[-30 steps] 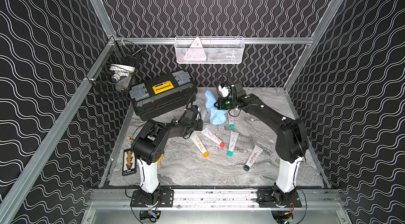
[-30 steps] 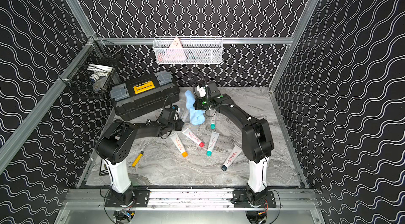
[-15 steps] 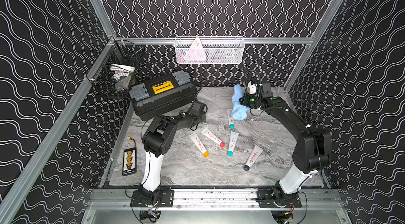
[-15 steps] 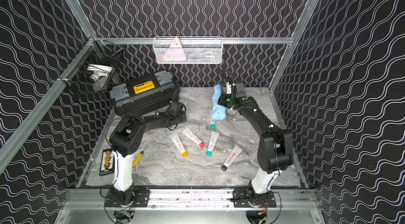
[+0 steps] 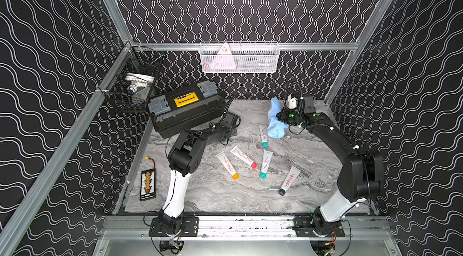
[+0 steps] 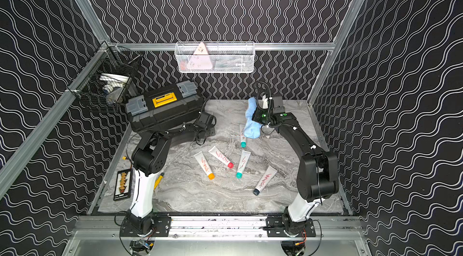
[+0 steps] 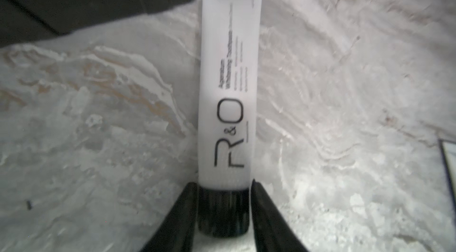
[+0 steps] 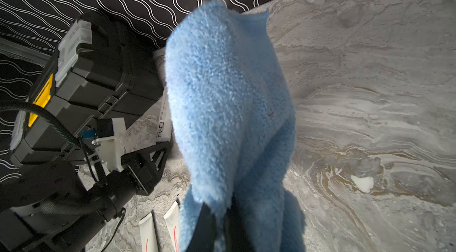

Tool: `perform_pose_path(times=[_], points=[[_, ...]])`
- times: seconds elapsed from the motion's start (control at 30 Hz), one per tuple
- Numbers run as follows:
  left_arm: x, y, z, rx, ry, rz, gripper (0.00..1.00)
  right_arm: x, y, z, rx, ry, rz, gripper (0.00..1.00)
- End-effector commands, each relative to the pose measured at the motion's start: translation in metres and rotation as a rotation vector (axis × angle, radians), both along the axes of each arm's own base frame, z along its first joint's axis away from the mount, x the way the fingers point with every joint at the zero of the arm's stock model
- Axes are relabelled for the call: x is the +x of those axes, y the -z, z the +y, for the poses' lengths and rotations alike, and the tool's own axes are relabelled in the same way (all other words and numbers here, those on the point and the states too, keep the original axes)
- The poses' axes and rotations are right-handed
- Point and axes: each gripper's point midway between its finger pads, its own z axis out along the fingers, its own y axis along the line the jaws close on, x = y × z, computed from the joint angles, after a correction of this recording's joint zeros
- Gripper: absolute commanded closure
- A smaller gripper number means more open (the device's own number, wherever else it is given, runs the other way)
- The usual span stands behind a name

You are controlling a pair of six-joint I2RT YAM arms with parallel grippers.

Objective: Wipe the surface of the toothpaste tube
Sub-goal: Move the toothpaste to the center of the board.

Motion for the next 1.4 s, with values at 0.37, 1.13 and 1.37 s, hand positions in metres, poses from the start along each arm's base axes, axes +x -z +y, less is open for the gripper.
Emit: perform_pose_path(times=[0.37, 1.13, 1.37], points=[[-0.041, -0.073, -0.040, -0.004, 0.140, -0.036, 0.46, -0.004, -0.036, -0.014, 0.143, 0.005, -0.083, 1.00], [-0.093, -0.043, -0.204, -0.035, 0.380, -0.045, 0.48, -0.012, -0.054, -0.051, 0.227, 0.111, -0.083, 1.00], [-0.087, -0.026, -0.204, 0.023, 0.345, -0.041, 0.46, -0.011, -0.052, -0.056, 0.245, 0.117, -0.080, 1.00]])
